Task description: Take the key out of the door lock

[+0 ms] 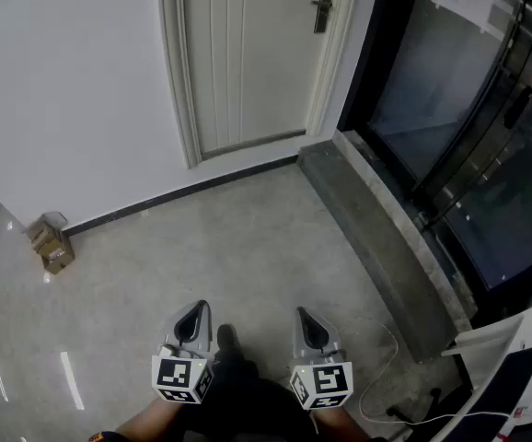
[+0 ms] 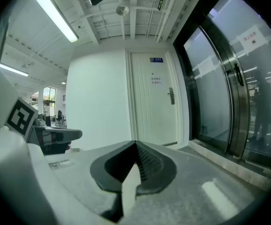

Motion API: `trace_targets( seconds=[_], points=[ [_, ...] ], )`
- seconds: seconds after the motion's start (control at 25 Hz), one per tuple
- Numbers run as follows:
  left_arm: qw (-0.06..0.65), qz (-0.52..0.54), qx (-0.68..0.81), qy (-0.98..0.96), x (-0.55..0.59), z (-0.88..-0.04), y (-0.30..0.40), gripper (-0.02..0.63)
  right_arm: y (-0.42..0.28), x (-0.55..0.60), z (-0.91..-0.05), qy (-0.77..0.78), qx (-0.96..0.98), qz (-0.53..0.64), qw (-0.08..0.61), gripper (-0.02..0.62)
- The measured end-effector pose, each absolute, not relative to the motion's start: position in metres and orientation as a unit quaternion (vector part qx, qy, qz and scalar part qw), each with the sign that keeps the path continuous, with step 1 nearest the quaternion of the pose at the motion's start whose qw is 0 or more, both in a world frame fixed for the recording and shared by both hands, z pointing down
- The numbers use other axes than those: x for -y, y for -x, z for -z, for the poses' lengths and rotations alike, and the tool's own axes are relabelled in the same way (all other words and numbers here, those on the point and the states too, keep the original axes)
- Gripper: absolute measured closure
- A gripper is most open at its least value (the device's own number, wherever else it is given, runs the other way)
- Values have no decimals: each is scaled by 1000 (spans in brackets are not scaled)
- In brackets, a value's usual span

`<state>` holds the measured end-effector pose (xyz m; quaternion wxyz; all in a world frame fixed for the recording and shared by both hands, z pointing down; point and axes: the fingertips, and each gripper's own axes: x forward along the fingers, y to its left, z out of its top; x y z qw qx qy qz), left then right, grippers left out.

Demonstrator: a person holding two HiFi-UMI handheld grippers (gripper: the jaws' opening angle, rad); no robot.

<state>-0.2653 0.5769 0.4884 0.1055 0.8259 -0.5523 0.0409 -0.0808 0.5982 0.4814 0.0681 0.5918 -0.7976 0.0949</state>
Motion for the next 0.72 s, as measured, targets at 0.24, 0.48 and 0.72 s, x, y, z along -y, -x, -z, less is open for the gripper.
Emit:
trace_targets(
  seconds=[0.24,0.48,0.72],
  points=[
    [102,-41,541,-834,-550,-493,258,588,80,-578,-488,-597,793,-97,75,606],
    [95,-39,522,-847,-512,-491,238,588,63,-547,-492,-610,781,-102,87,606],
    [104,-52,508,-854,-447,-504,229,588,52,-487,-498,-619,771,-136,60,604]
  ],
)
